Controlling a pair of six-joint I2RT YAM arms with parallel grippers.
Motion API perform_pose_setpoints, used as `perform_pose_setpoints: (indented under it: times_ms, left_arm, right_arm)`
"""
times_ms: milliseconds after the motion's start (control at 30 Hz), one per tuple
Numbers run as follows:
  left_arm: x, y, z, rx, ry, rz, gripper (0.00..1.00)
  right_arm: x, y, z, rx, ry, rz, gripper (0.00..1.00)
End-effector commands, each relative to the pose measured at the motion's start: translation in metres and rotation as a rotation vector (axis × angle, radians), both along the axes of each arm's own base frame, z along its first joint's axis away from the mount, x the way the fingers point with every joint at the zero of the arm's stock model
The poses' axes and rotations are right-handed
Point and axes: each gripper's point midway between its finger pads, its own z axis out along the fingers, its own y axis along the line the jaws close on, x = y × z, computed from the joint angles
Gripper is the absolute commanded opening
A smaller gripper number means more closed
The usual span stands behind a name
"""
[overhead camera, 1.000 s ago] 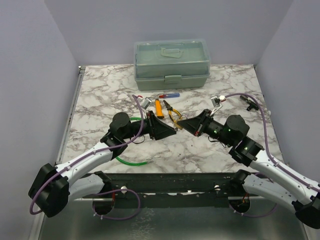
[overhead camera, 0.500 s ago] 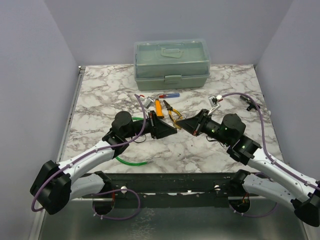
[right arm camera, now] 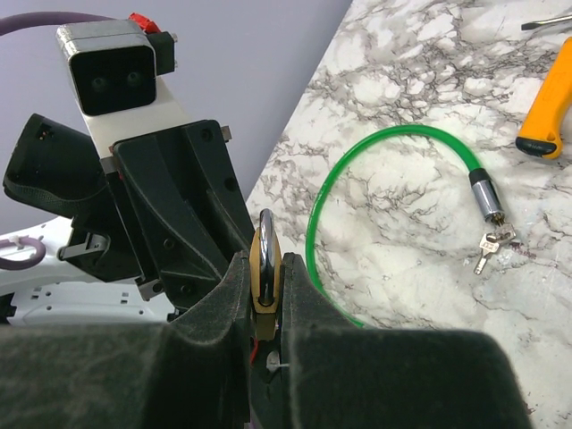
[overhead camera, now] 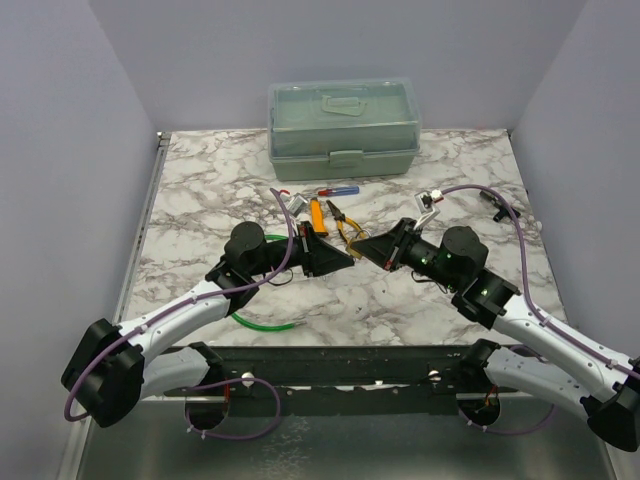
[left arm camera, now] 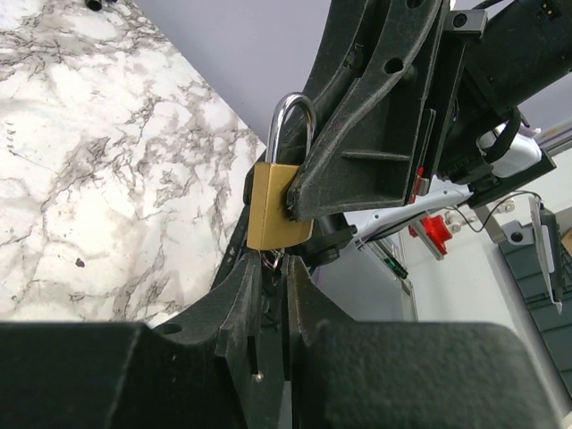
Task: Unlock with the key
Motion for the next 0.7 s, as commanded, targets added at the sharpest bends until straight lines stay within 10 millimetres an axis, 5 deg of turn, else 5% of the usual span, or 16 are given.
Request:
perform_pose_setpoints:
  times_ms: [0, 667]
  left_arm:
    - [0.017, 0.001, 0.002, 0.003, -0.038, 0.076, 0.00]
    - [0.060, 0.005, -0.032, 0.174, -0.080, 0.277, 0.00]
  right_arm:
    - [-0.006, 0.007, 0.026, 0.080, -0.029, 0.039, 0.00]
    - [0.016, 0.009, -0.012, -0.067, 0.185, -0.068, 0.00]
